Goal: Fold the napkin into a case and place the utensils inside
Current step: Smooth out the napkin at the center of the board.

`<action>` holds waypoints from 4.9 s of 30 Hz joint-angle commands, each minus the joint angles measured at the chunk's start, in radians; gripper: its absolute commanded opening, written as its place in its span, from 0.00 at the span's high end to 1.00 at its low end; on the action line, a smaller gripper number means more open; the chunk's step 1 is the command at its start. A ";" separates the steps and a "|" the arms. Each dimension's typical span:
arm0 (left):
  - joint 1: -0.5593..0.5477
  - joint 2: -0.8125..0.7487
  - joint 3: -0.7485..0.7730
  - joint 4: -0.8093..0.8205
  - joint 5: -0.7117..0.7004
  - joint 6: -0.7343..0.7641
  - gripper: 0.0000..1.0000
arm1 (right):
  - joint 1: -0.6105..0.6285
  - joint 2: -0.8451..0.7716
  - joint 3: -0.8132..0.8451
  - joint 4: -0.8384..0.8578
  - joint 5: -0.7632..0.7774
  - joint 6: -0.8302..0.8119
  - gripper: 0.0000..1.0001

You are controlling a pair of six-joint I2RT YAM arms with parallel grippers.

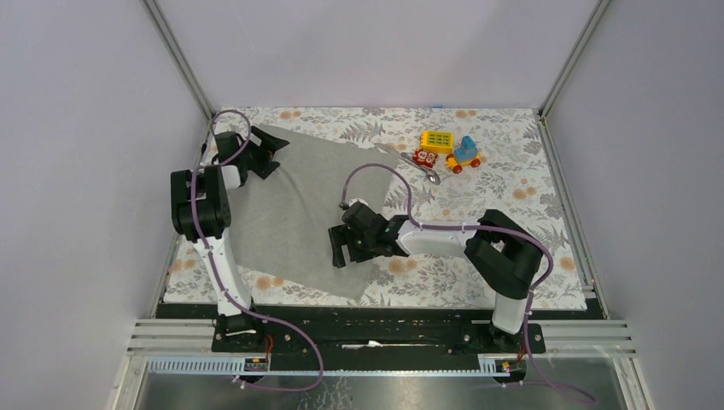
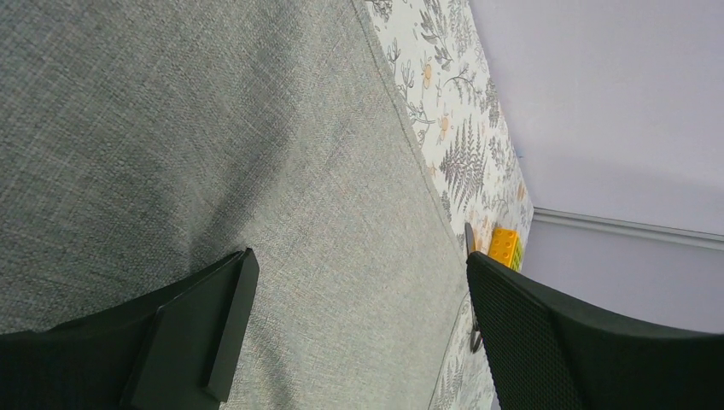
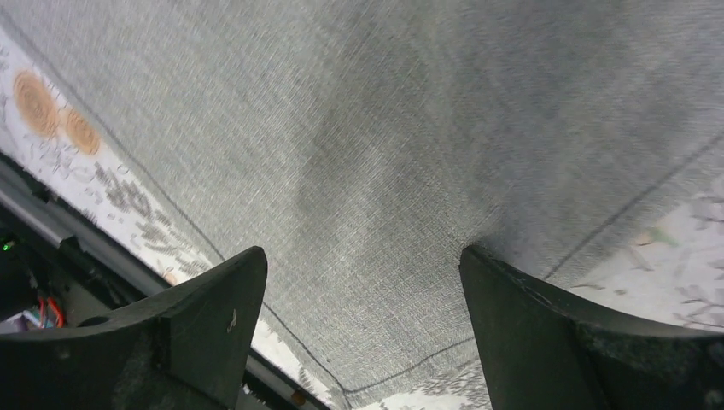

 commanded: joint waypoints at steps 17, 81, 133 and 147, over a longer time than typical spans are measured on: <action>-0.083 -0.536 -0.214 -0.479 0.020 0.185 0.01 | -0.161 -0.068 0.225 -0.128 0.113 -0.085 0.00; -0.395 -1.137 -0.641 -0.700 -0.180 0.172 0.01 | -0.469 0.162 0.535 -0.206 -0.245 -0.073 0.00; 0.221 -1.243 -0.587 -1.061 -0.718 0.091 0.01 | -0.183 -0.318 -0.190 -0.145 -0.099 -0.174 0.23; 0.149 -1.177 -0.602 -0.917 -0.527 0.231 0.01 | -0.138 -0.258 -0.276 -0.074 0.023 -0.104 0.49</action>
